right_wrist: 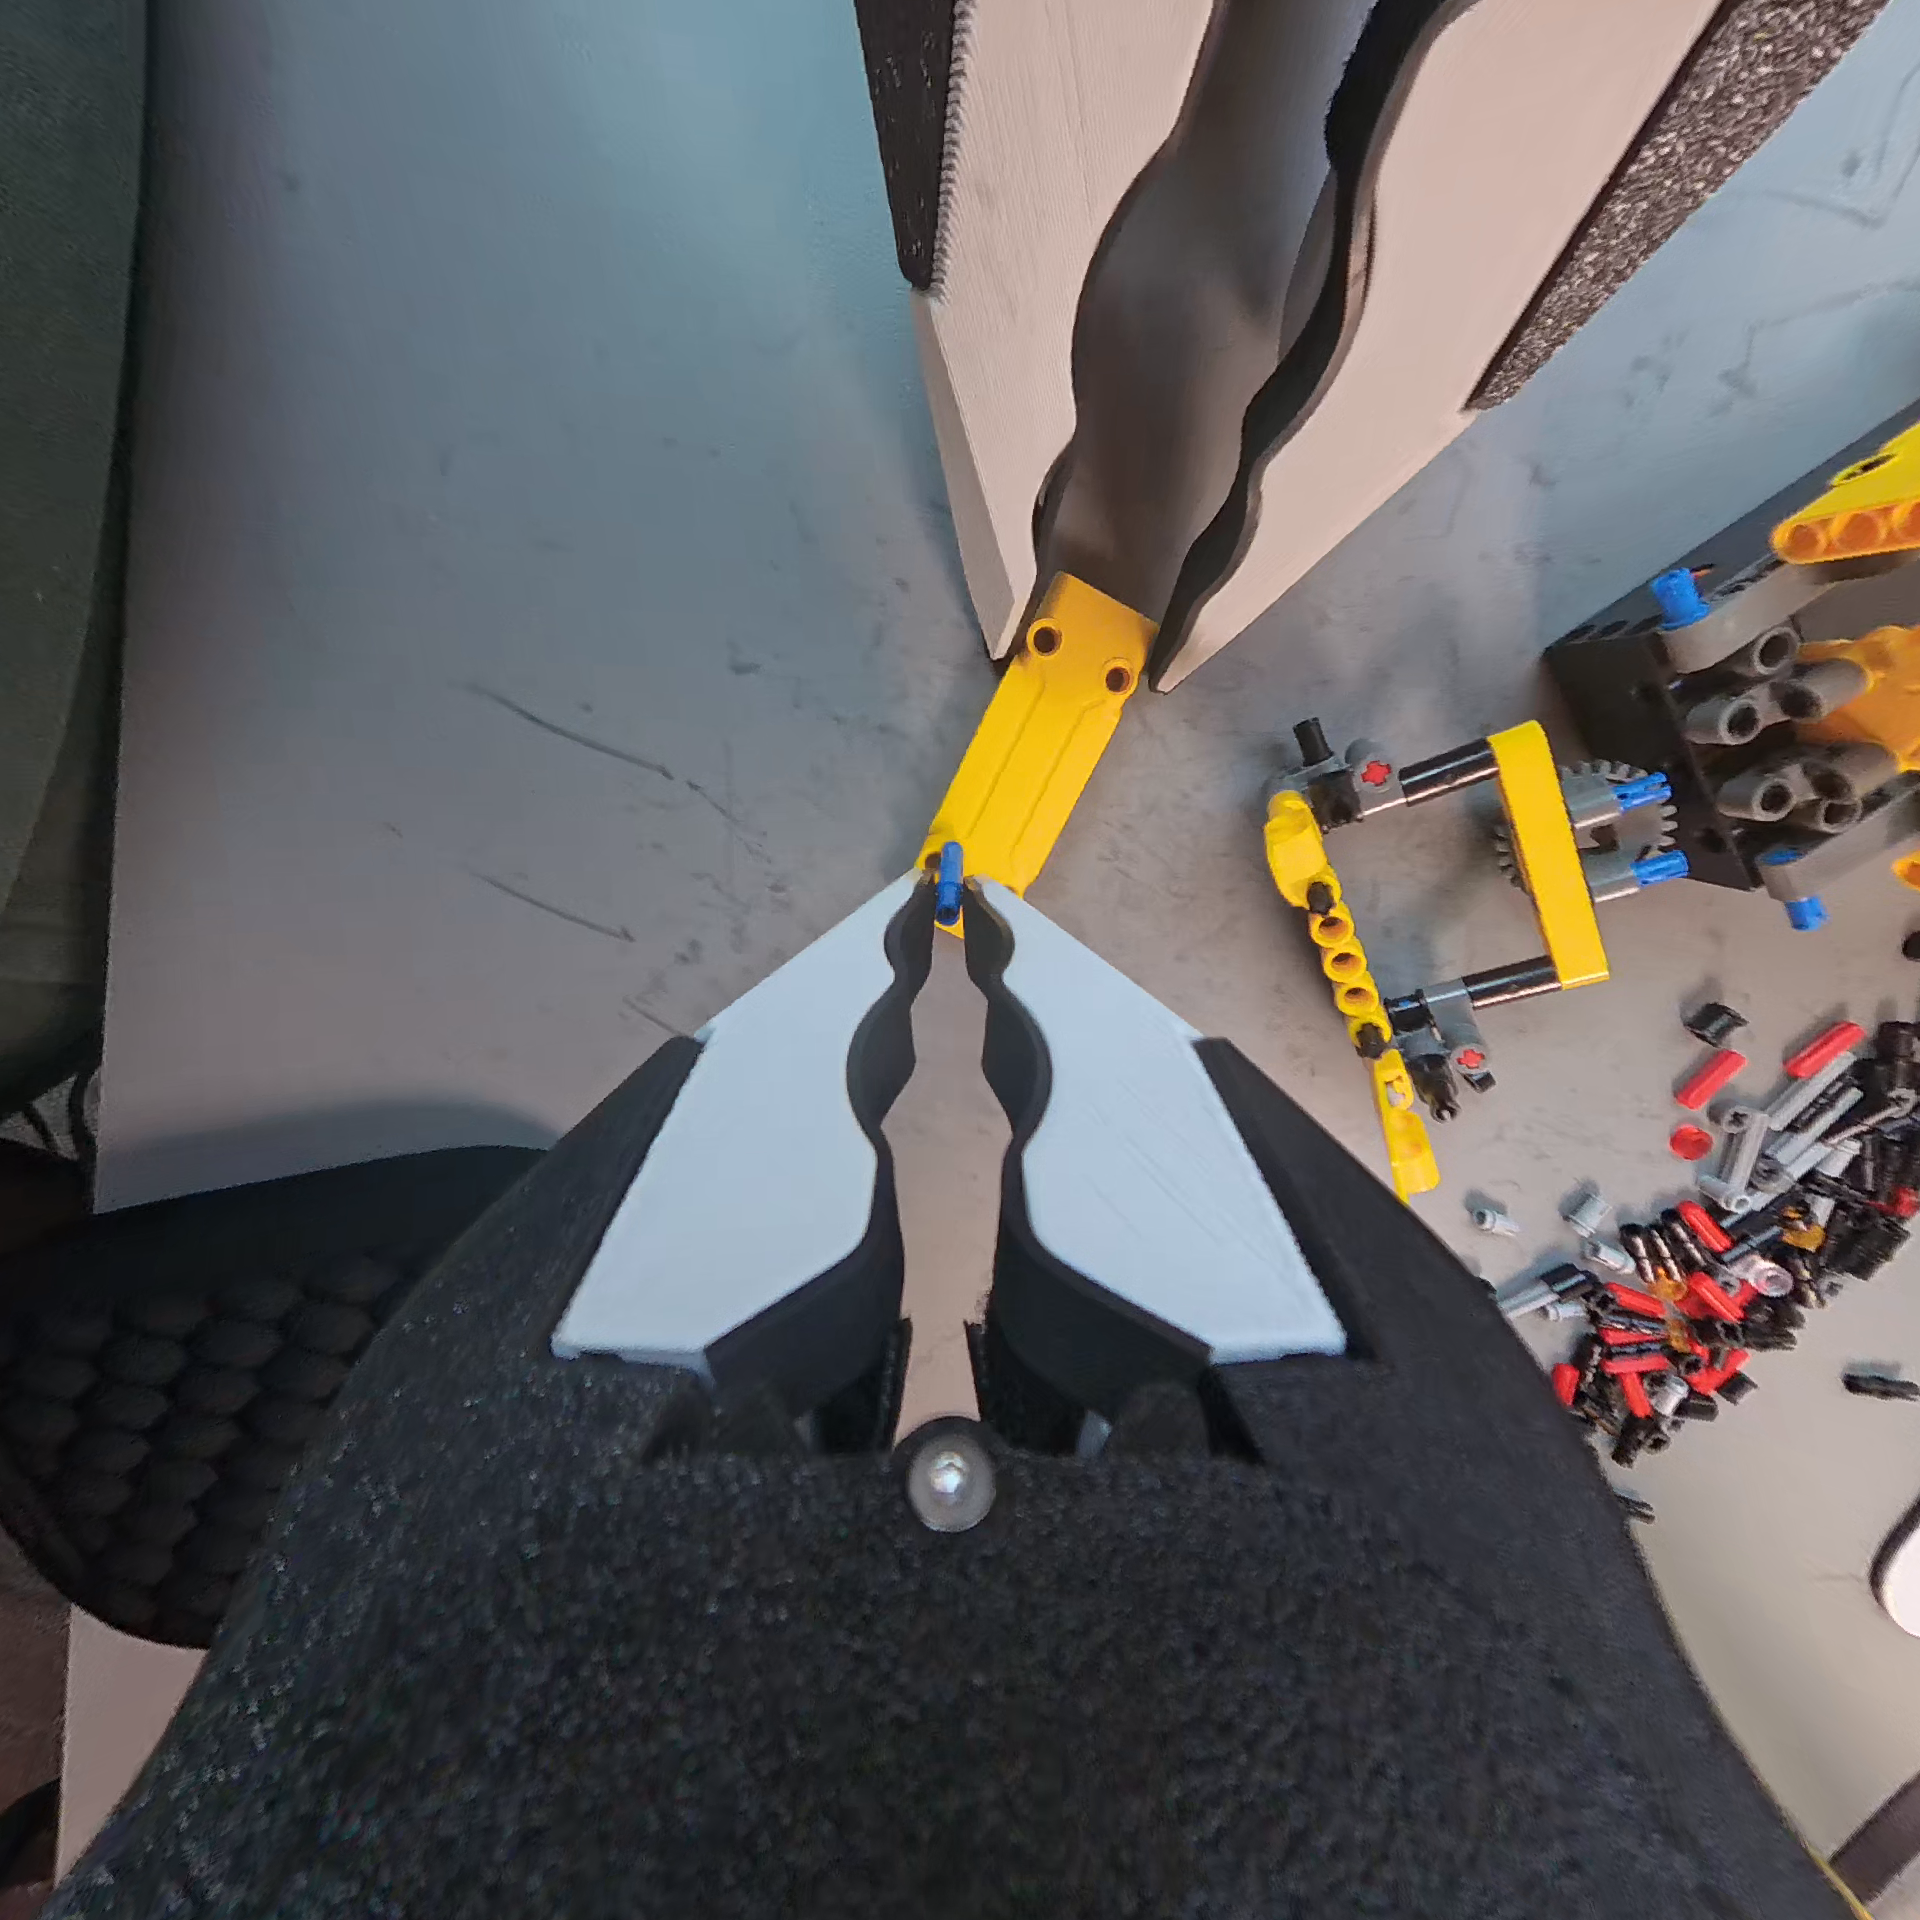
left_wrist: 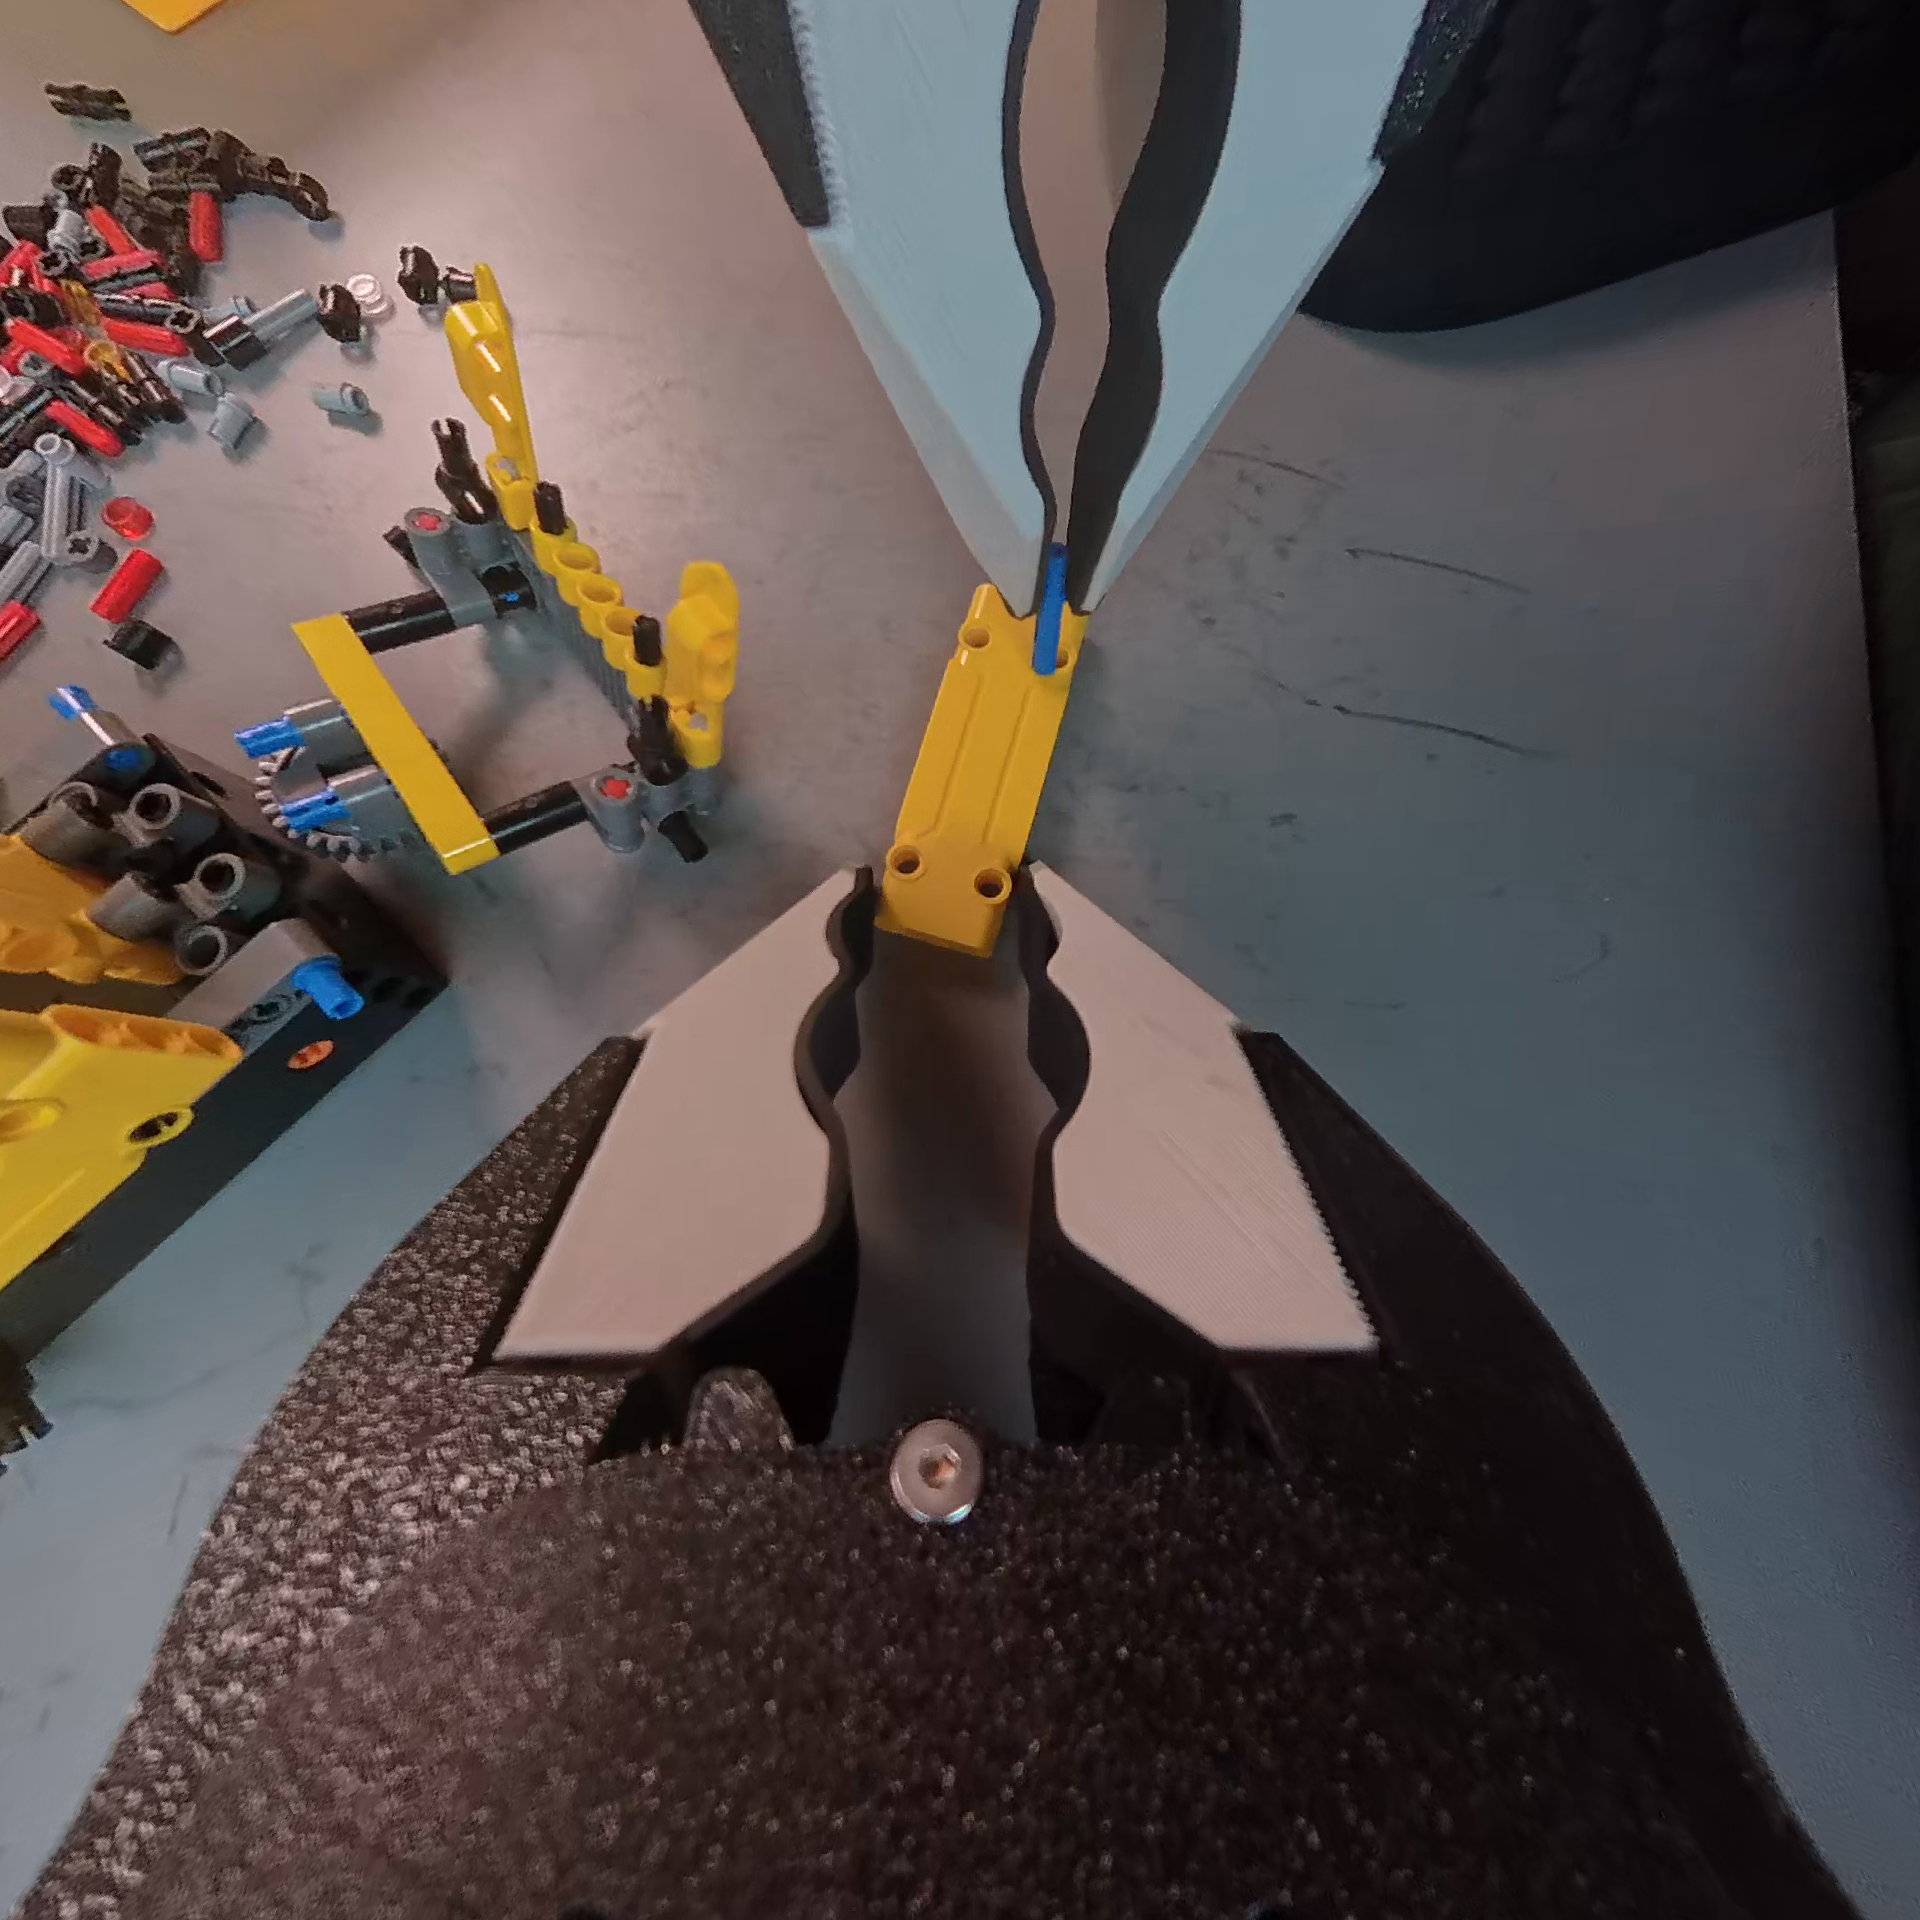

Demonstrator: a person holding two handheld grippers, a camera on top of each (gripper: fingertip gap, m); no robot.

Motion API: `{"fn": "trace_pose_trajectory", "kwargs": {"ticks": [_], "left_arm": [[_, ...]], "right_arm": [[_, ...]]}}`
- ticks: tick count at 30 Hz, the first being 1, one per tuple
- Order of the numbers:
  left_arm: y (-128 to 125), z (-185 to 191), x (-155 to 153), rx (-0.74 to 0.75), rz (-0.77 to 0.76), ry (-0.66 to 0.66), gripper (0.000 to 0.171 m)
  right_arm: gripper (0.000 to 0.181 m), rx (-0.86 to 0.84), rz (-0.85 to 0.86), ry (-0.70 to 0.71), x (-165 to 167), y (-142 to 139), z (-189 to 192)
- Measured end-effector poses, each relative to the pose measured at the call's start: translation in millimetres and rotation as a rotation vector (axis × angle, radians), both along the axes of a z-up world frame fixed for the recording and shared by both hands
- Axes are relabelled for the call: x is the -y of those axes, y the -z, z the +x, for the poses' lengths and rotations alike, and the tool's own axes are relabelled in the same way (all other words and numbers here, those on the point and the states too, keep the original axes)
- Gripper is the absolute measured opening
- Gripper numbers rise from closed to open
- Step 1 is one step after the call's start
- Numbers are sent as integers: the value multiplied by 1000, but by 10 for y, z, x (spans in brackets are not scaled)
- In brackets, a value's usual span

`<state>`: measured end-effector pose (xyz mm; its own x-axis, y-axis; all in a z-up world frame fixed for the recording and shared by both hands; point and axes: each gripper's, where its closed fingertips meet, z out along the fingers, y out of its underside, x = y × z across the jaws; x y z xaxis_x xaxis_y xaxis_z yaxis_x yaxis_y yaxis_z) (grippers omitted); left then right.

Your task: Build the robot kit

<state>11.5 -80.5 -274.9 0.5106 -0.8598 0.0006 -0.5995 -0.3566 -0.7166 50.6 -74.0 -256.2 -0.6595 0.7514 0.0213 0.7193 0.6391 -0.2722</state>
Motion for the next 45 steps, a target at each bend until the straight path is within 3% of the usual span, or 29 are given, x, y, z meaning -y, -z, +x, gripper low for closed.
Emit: {"fn": "trace_pose_trajectory", "kwargs": {"ticks": [16,24,29,35,45], "left_arm": [[-6,-6,16,30,-34,-1,26],[-9,-11,1,53,-58,-17,25],[-6,-16,-1,44,-47,-18,25],[-7,-13,11,46,-52,-14,25],[-6,-15,8,42,-51,-23,25]], "right_arm": [[4,105,129,-131,-1,37,31],[4,87,103,-147,100,59,-51],[4,37,48,-60,50,39,-55],[4,-160,-193,217,32,21,-87],[4,-428,-374,475,-21,-16,-38]]}}
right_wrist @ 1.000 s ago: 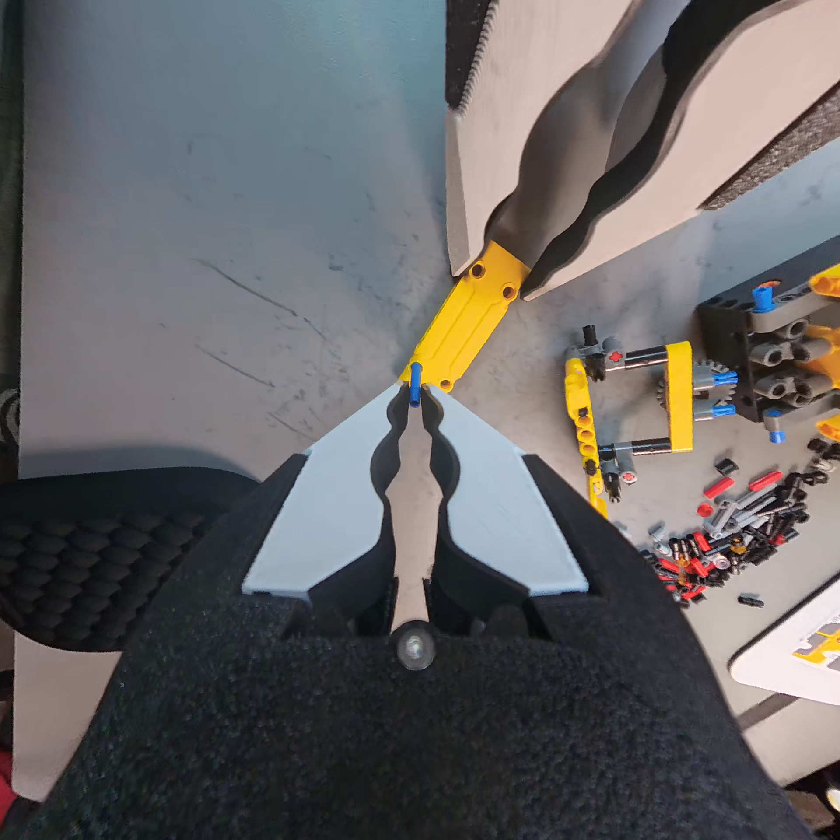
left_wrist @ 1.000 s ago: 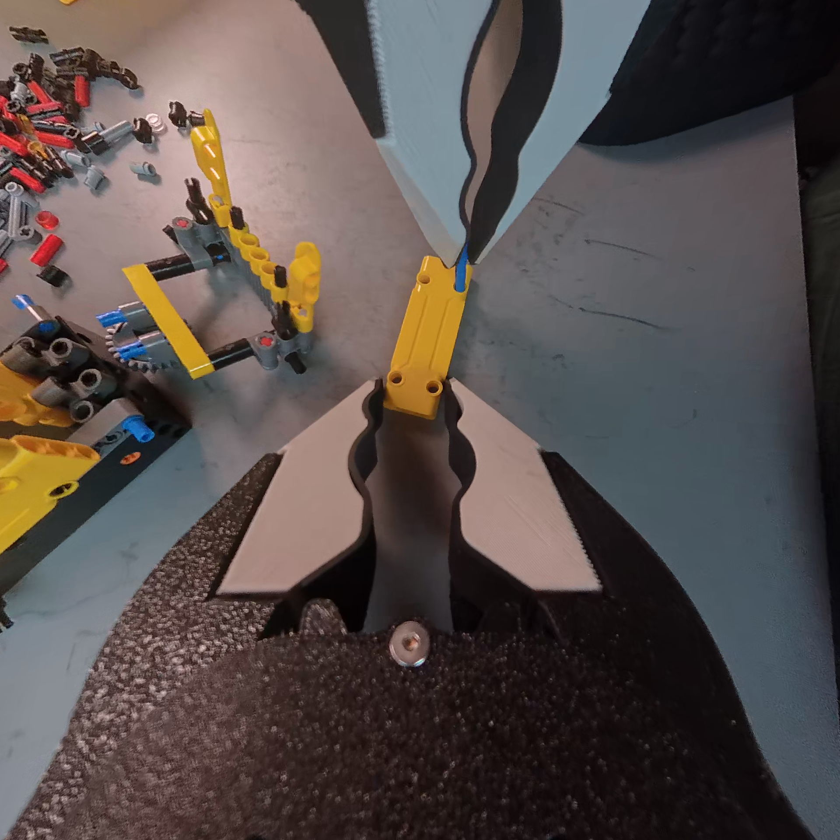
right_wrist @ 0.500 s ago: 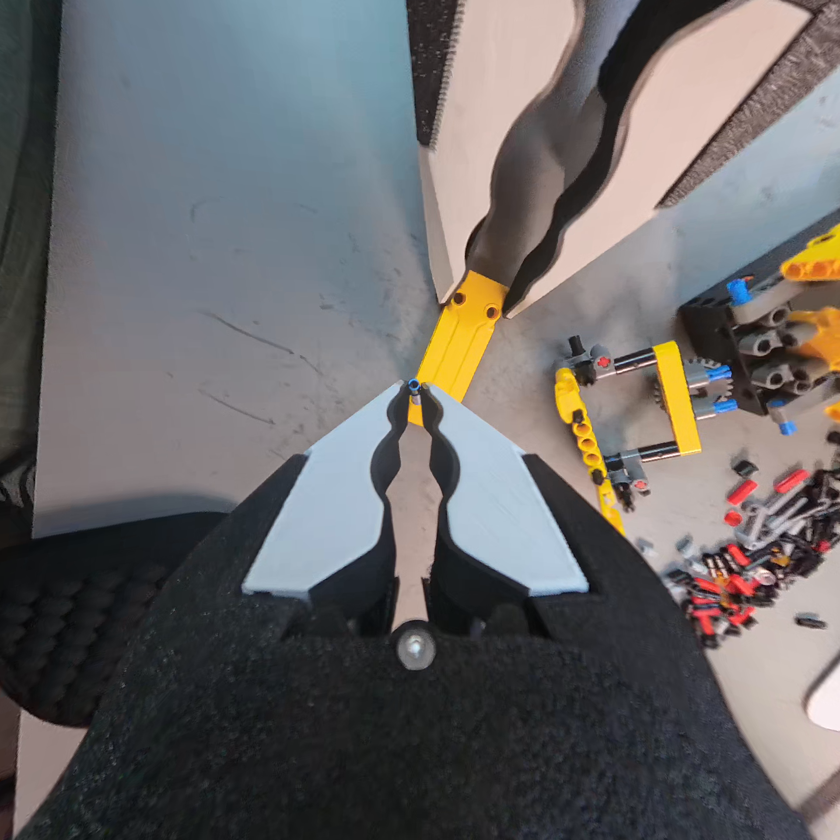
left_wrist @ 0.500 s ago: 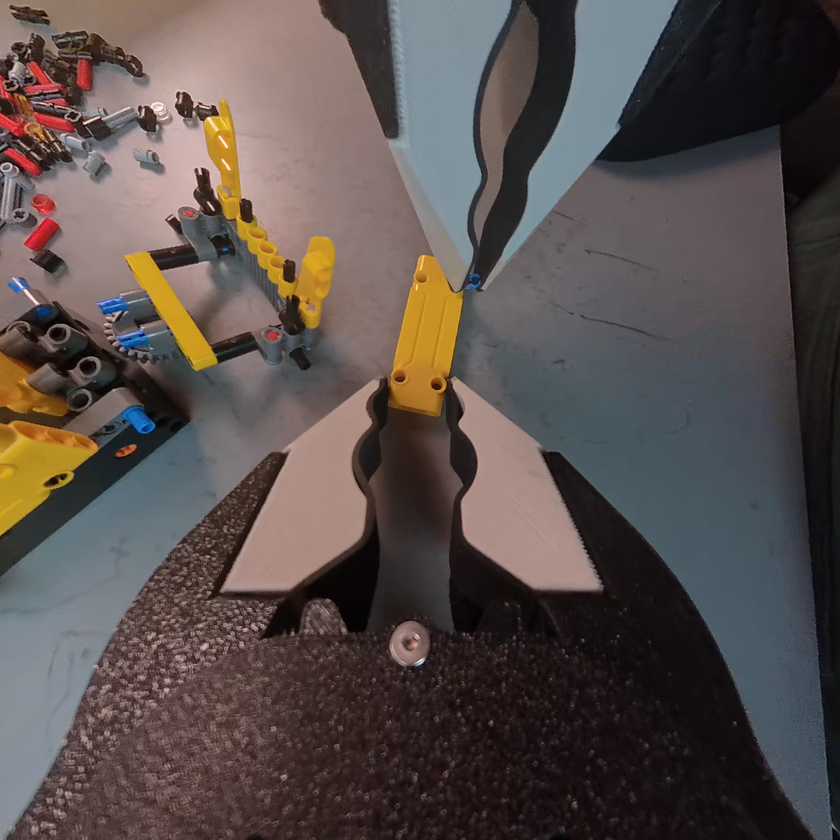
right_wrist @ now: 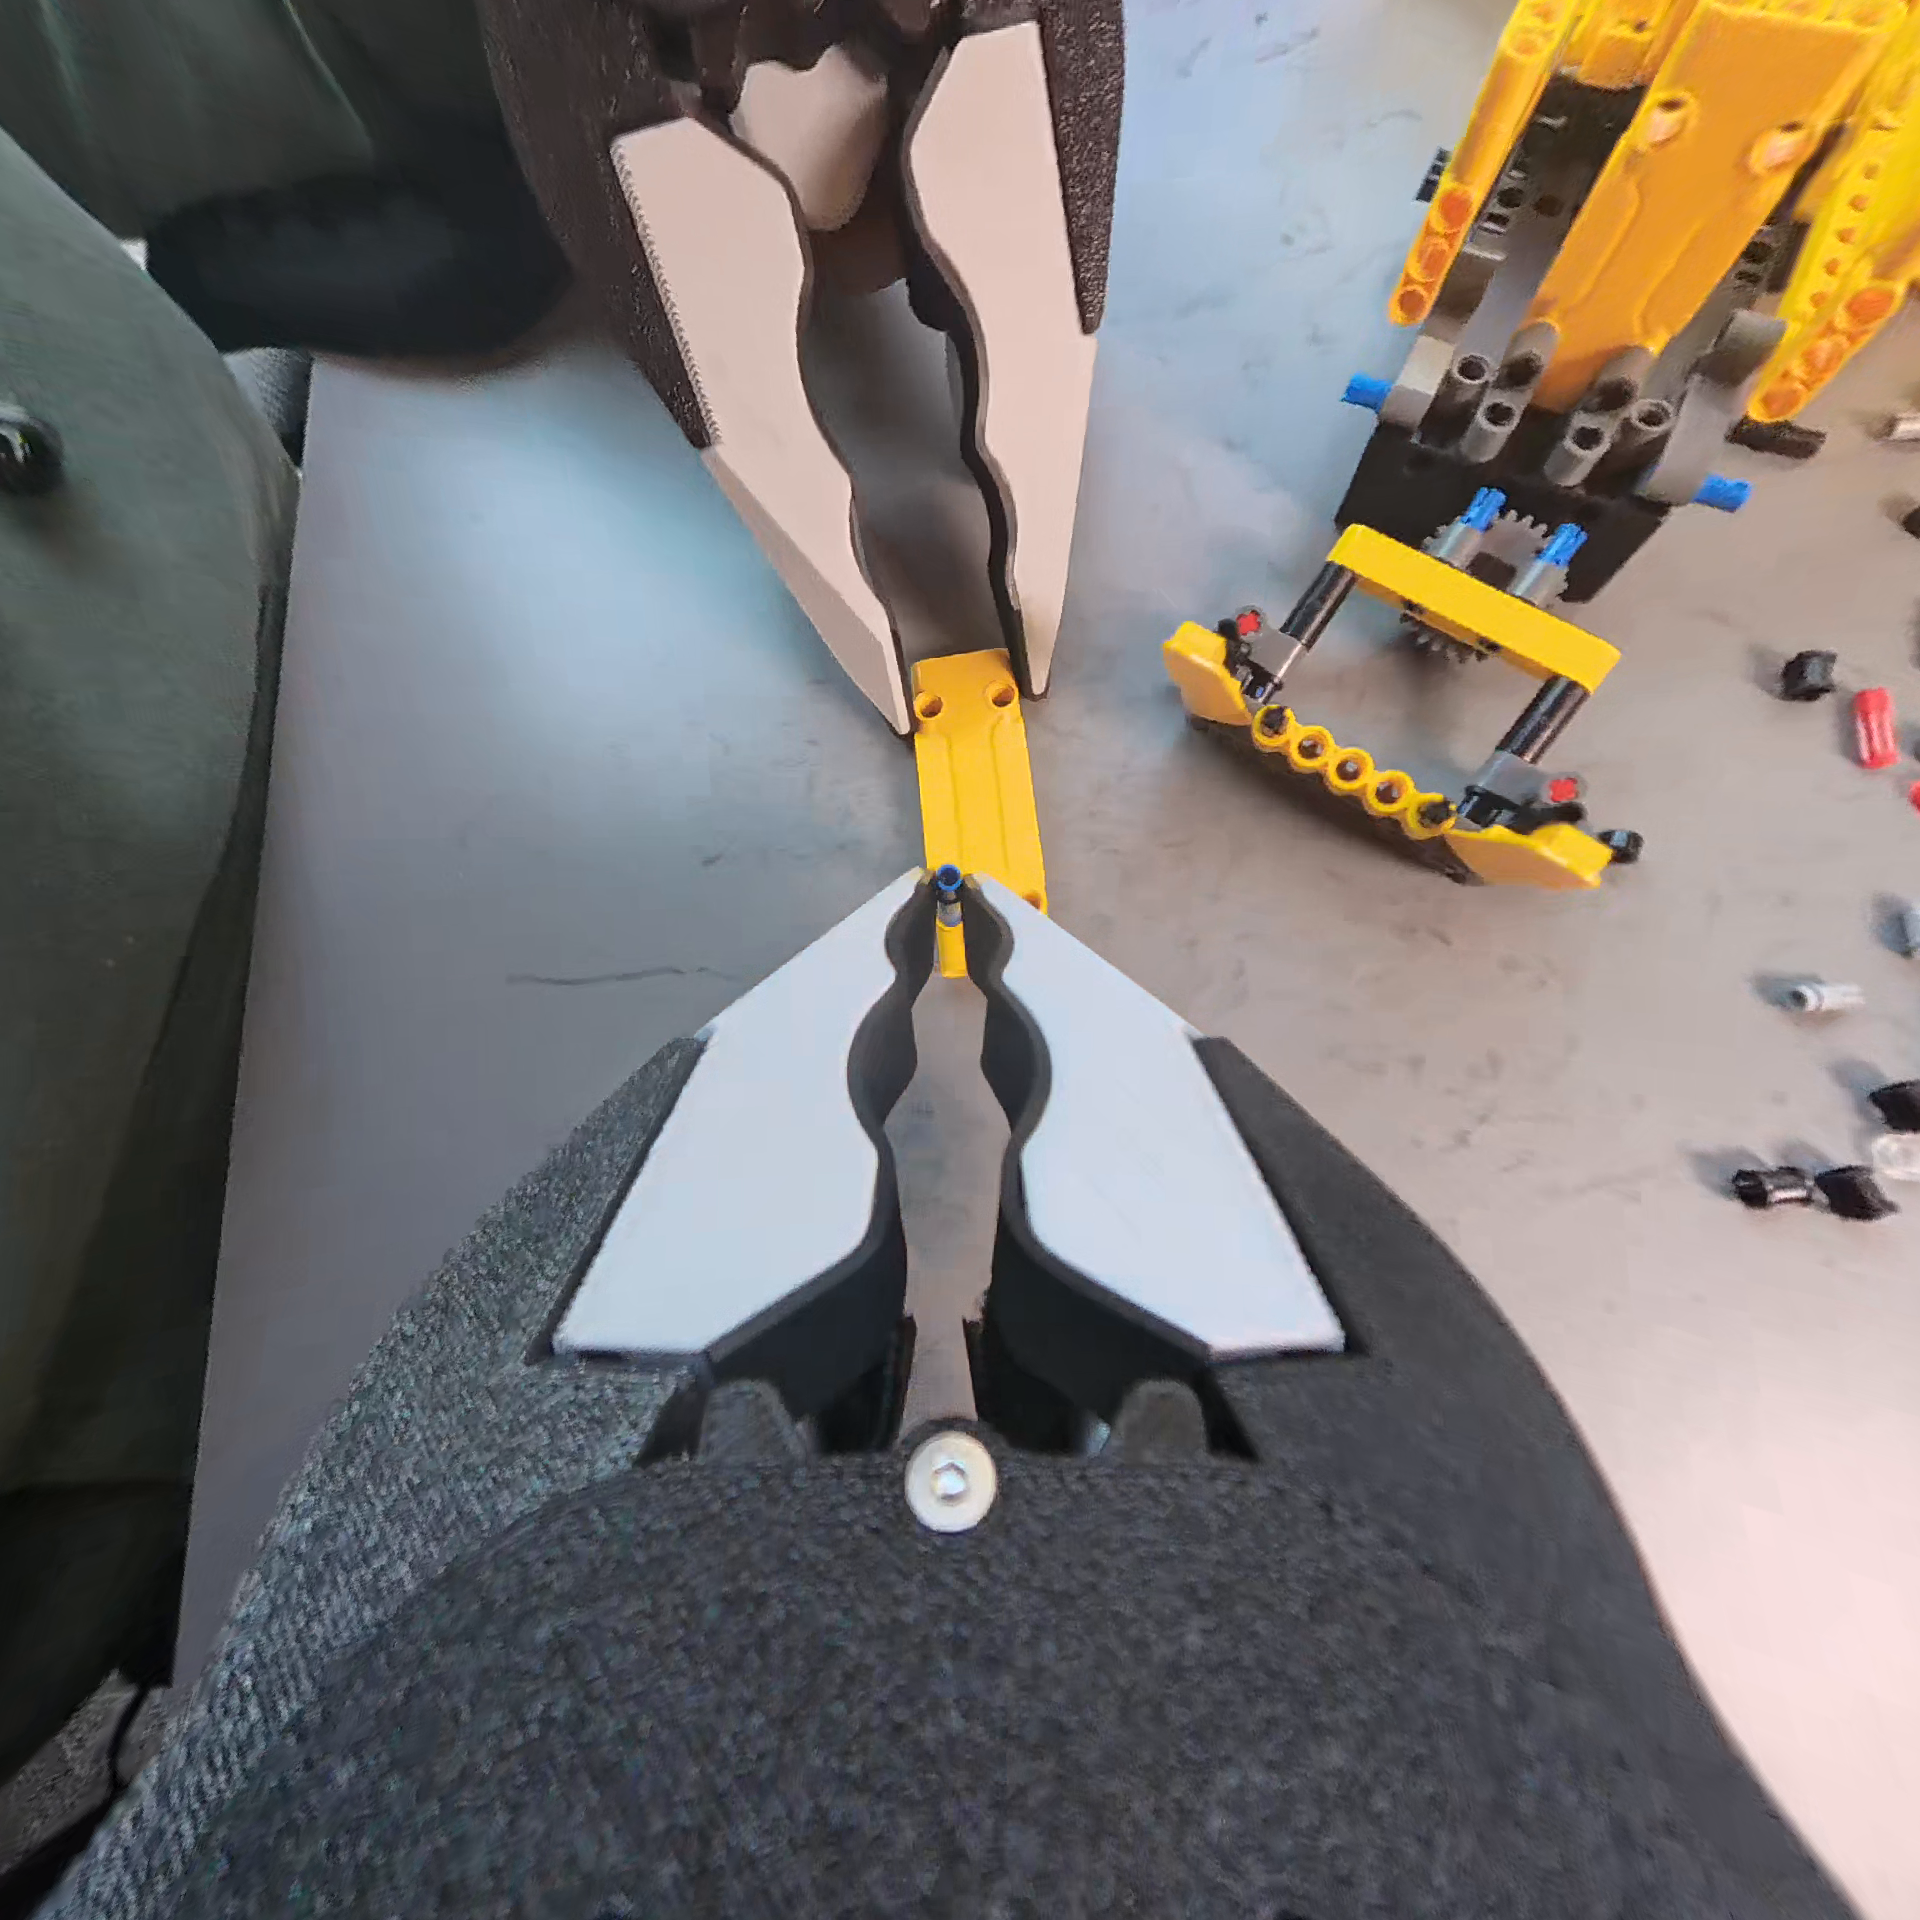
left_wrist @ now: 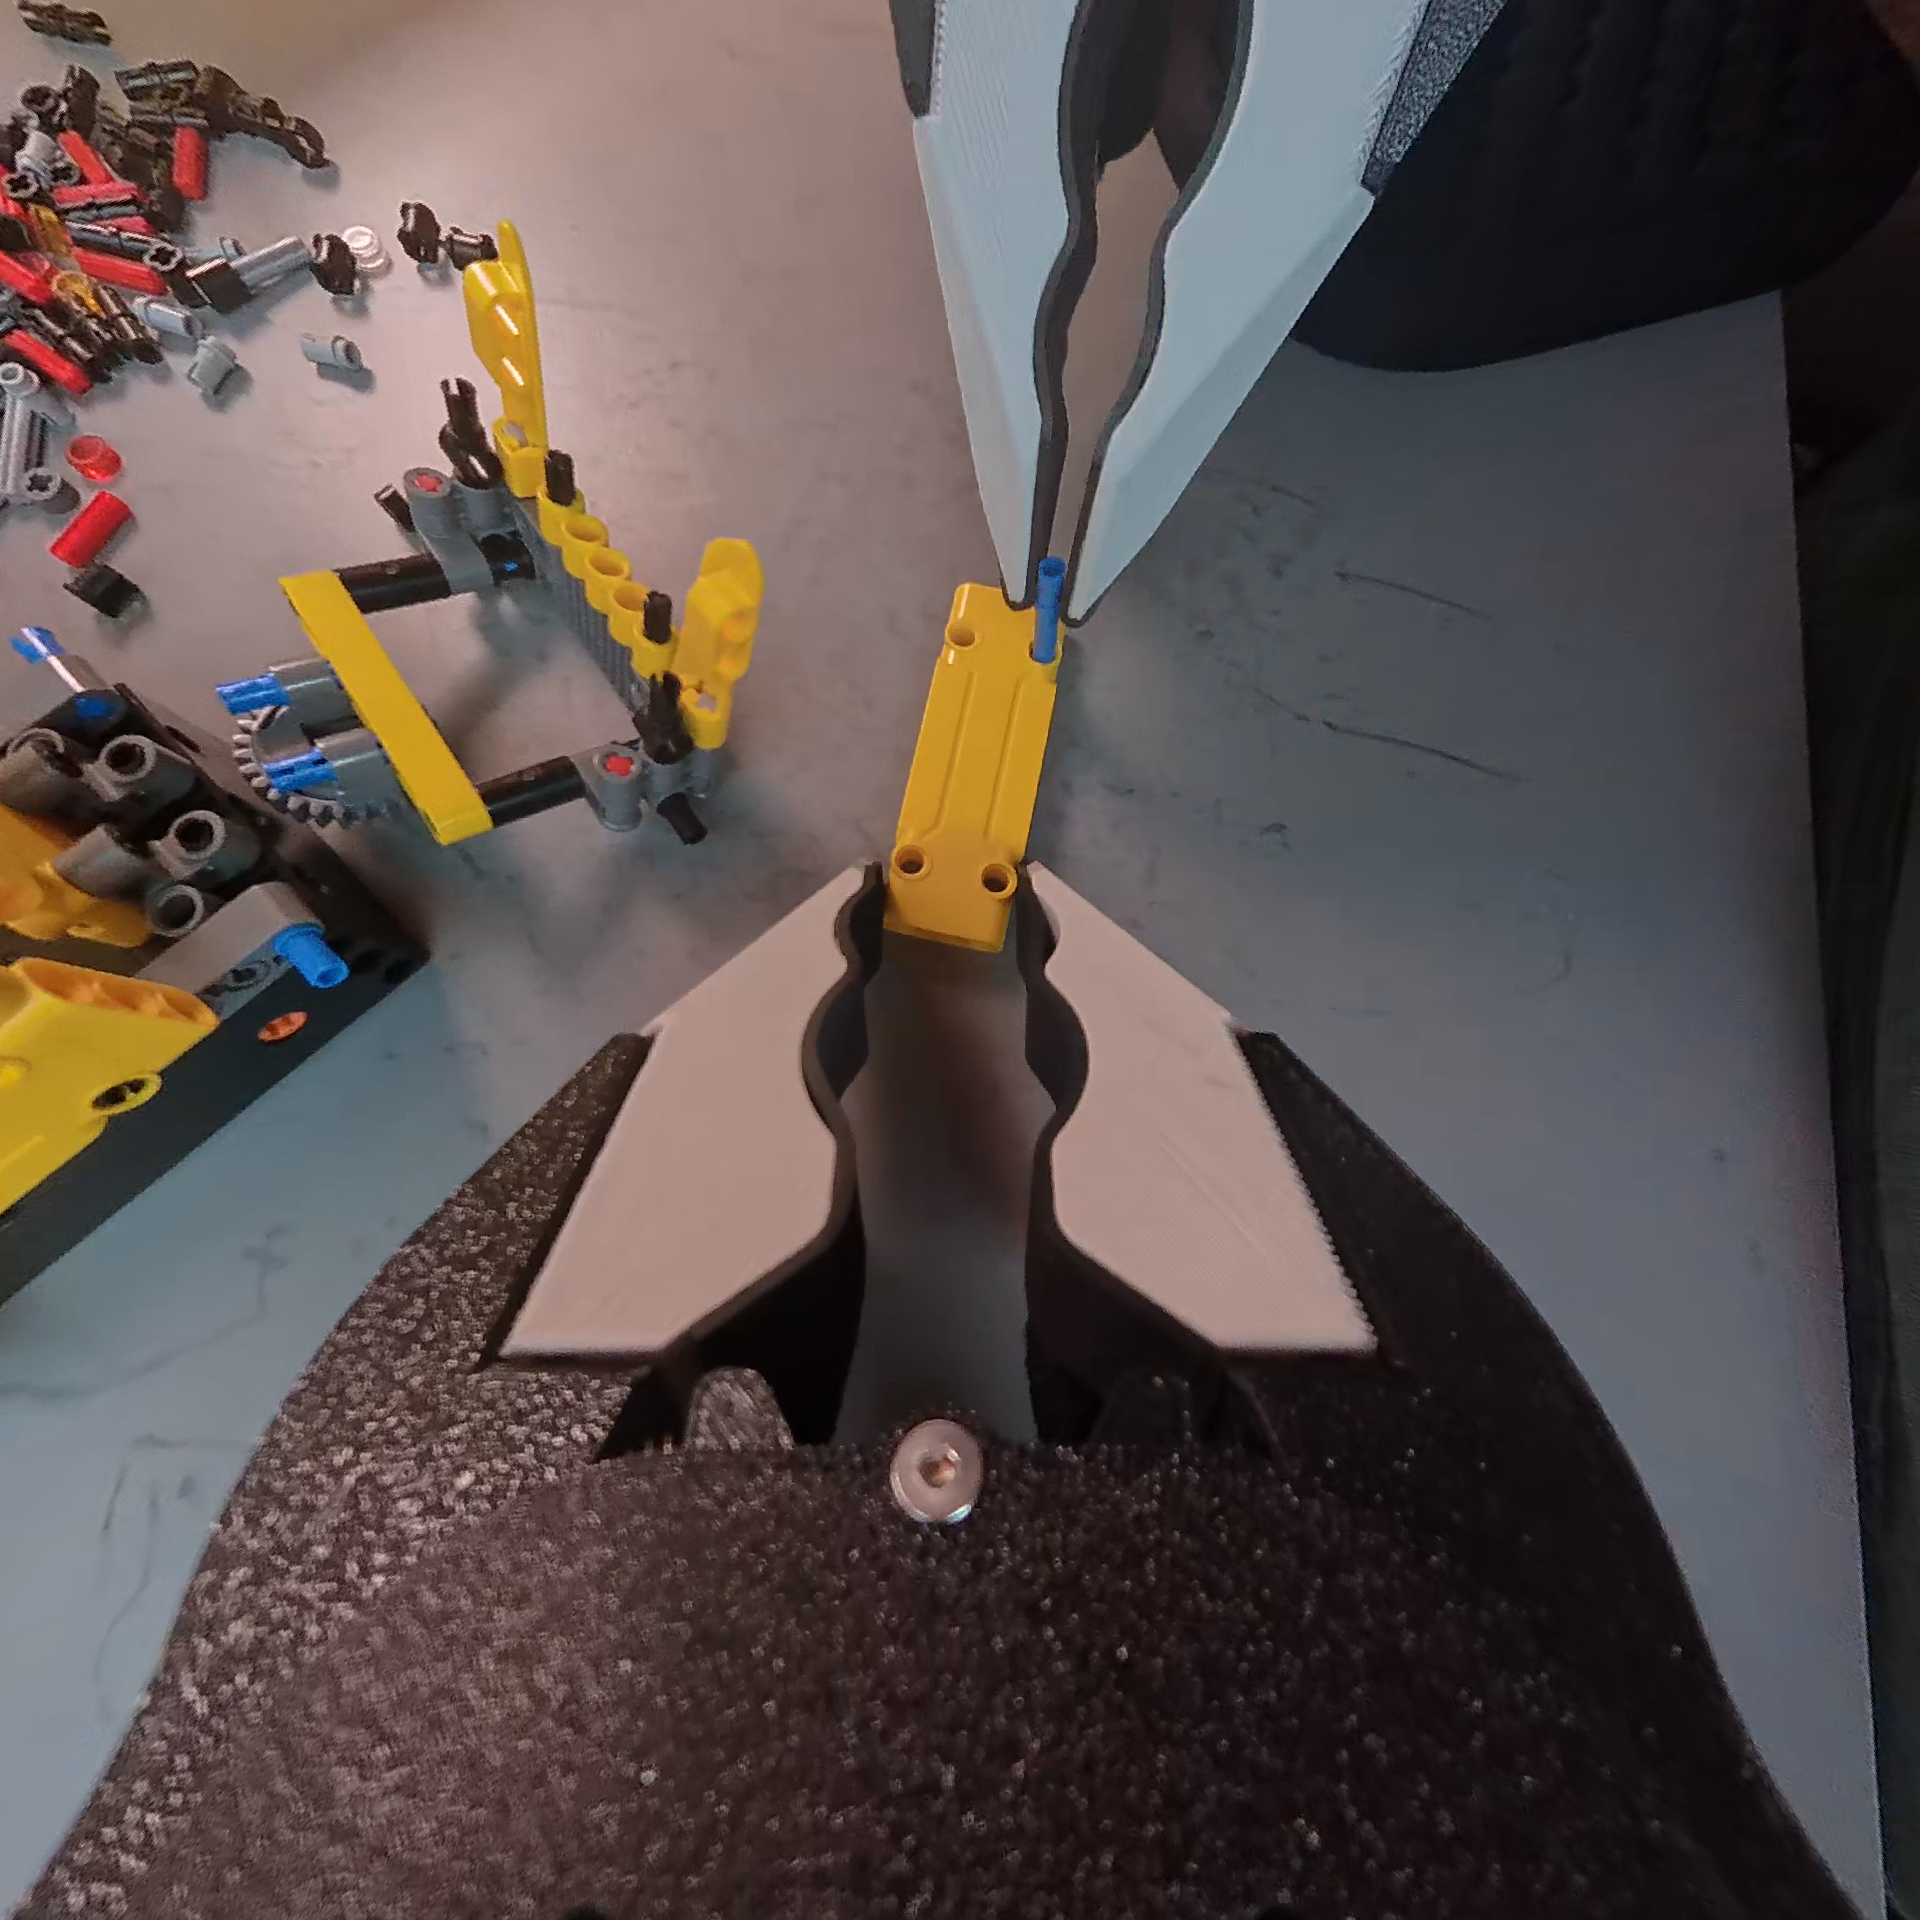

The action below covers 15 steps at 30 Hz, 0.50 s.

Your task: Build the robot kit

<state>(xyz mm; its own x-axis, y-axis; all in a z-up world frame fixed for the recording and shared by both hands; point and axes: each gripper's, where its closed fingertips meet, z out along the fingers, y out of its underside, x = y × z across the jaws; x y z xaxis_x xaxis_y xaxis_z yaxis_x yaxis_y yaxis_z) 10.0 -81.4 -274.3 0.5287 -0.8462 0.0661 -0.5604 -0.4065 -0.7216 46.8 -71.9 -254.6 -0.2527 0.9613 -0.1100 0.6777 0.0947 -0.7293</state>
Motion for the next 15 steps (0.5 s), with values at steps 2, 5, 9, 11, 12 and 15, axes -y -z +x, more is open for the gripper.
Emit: {"fn": "trace_pose_trajectory", "kwargs": {"ticks": [2,5,9,11,12,15], "left_arm": [[0,0,0,1,-1,-2,25],[1,-1,-2,2,-3,-6,25],[0,1,2,1,-4,-7,24],[0,2,5,-2,-3,-7,25],[0,2,5,-2,-3,-7,25],[2,0,1,2,-4,-10,25]], "right_arm": [[4,-6,5,12,-9,2,9],[3,30,96,-41,14,0,6],[3,102,183,-96,14,4,3],[3,136,229,-133,32,6,-12],[3,149,243,-153,42,8,-13],[3,180,243,-178,41,16,7]]}}
